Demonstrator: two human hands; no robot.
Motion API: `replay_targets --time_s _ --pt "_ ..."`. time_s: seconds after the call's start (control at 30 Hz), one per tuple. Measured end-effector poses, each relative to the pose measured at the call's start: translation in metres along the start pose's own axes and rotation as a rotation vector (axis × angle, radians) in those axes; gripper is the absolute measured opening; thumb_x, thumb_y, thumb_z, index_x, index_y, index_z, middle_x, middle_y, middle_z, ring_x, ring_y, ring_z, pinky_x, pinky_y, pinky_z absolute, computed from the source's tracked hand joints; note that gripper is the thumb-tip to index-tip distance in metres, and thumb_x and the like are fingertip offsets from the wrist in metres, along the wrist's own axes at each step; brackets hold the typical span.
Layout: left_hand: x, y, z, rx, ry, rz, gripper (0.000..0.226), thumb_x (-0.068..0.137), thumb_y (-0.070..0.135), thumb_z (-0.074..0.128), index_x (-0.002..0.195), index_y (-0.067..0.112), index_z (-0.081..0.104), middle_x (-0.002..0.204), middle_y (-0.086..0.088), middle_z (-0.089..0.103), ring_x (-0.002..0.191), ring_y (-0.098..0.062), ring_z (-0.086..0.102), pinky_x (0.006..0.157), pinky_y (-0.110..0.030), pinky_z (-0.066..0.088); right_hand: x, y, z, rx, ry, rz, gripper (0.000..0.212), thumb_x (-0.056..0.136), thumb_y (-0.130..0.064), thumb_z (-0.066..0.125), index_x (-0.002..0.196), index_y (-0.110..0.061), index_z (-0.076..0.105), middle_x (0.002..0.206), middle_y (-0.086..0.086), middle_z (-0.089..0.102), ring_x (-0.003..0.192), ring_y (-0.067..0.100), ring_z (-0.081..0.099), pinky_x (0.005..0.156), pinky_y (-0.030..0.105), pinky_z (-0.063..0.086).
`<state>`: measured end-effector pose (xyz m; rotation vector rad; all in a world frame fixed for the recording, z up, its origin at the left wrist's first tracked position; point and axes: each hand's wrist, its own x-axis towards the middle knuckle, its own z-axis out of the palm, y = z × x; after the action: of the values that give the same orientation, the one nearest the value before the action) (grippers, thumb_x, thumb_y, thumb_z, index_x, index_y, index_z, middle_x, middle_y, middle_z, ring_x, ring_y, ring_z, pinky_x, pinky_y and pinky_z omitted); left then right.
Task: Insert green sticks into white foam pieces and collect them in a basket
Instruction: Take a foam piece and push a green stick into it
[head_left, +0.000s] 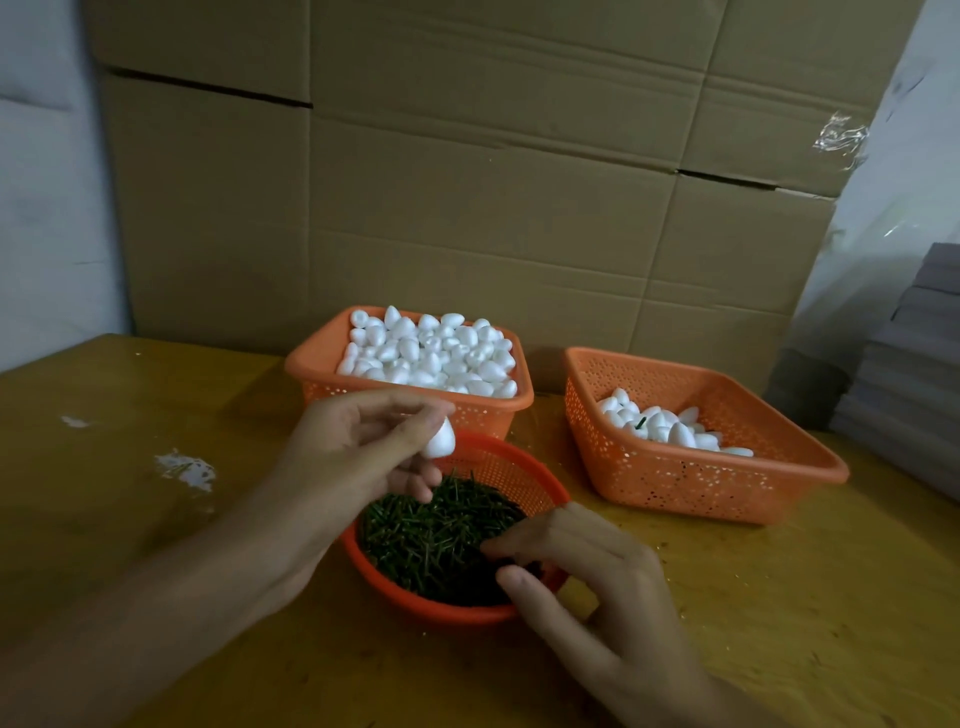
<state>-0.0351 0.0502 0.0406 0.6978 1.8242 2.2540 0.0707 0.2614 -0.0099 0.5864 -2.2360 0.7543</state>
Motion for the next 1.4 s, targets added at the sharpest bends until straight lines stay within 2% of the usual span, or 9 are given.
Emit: replay_targets --time_s 0.23,0.3,0.4,0.53,0.63,0.87,1.1,1.23,1.4 --pt "-0.008 -0.001 0.001 -0.023 -0.014 0.038 0.026 0.087 0.017 0.070 0.110 0.005 0.074 0.099 -0.019 0.079 0.087 -0.035 0.080 0.068 -0.026 0.063 0.002 0.009 0.004 0.162 0.192 0.150 0.010 0.095 -0.030 0.076 0.106 -0.032 0.079 0.093 -0.013 0.078 0.083 0.013 0.076 0.070 0.033 0.059" --pt "-0.012 -0.001 0.003 -0.001 -0.012 0.063 0.027 0.085 0.018 0.071 0.107 0.002 0.073 0.101 -0.016 0.080 0.086 -0.035 0.080 0.067 -0.027 0.063 0.002 0.011 0.005 0.195 0.193 0.151 0.018 0.096 -0.028 0.077 0.113 -0.033 0.075 0.100 -0.014 0.079 0.086 0.014 0.077 0.072 0.037 0.060" --pt "-0.016 -0.001 0.007 0.048 -0.074 0.071 0.027 0.081 0.017 0.074 0.103 0.002 0.073 0.105 -0.013 0.079 0.087 -0.034 0.080 0.069 -0.030 0.065 0.001 0.013 0.007 0.202 0.174 0.161 0.028 0.096 -0.030 0.075 0.124 -0.032 0.071 0.107 -0.019 0.079 0.092 0.010 0.077 0.078 0.031 0.061" --pt "-0.017 0.001 0.007 0.093 -0.171 0.032 0.023 0.085 0.009 0.073 0.106 -0.001 0.069 0.108 -0.013 0.079 0.093 -0.032 0.080 0.073 -0.031 0.065 0.000 0.013 0.006 0.147 0.143 0.177 0.018 0.099 -0.033 0.069 0.115 -0.029 0.077 0.102 -0.018 0.078 0.090 0.009 0.076 0.076 0.017 0.054" --pt "-0.017 0.003 0.005 0.124 -0.187 0.012 0.018 0.091 -0.004 0.069 0.108 -0.002 0.065 0.108 -0.012 0.079 0.095 -0.031 0.079 0.075 -0.031 0.065 0.001 0.010 0.006 0.155 0.120 0.155 0.012 0.103 -0.028 0.065 0.112 -0.027 0.074 0.097 -0.016 0.075 0.089 0.010 0.074 0.074 0.018 0.052" --pt "-0.018 0.006 0.005 0.155 -0.197 0.032 0.029 0.077 0.012 0.078 0.103 0.002 0.074 0.108 -0.010 0.079 0.097 -0.029 0.079 0.078 -0.030 0.064 0.002 0.004 0.007 0.176 0.109 0.119 0.008 0.107 -0.026 0.058 0.110 -0.020 0.062 0.106 -0.016 0.075 0.089 0.012 0.075 0.071 0.033 0.058" --pt "-0.018 0.008 0.003 0.159 -0.210 0.036 0.021 0.067 0.012 0.083 0.088 0.016 0.079 0.111 -0.005 0.080 0.100 -0.024 0.078 0.086 -0.025 0.061 0.002 0.002 0.006 0.172 0.097 0.112 0.009 0.107 -0.024 0.057 0.111 -0.017 0.060 0.115 -0.020 0.075 0.092 0.009 0.075 0.074 0.026 0.057" --pt "-0.018 0.008 0.003 0.187 -0.231 0.055 0.025 0.069 0.006 0.092 0.086 0.018 0.079 0.111 -0.005 0.080 0.104 -0.023 0.077 0.088 -0.025 0.061 0.001 0.003 0.006 0.176 0.093 0.117 0.005 0.108 -0.023 0.057 0.112 -0.020 0.059 0.115 -0.020 0.075 0.093 0.009 0.075 0.075 0.025 0.057" --pt "-0.018 0.009 0.002 0.173 -0.228 0.055 0.030 0.067 0.012 0.088 0.091 0.025 0.076 0.114 -0.005 0.080 0.106 -0.024 0.077 0.089 -0.025 0.060 0.002 0.004 0.007 0.176 0.095 0.111 0.006 0.108 -0.023 0.057 0.112 -0.020 0.059 0.115 -0.019 0.075 0.092 0.010 0.075 0.074 0.027 0.057"
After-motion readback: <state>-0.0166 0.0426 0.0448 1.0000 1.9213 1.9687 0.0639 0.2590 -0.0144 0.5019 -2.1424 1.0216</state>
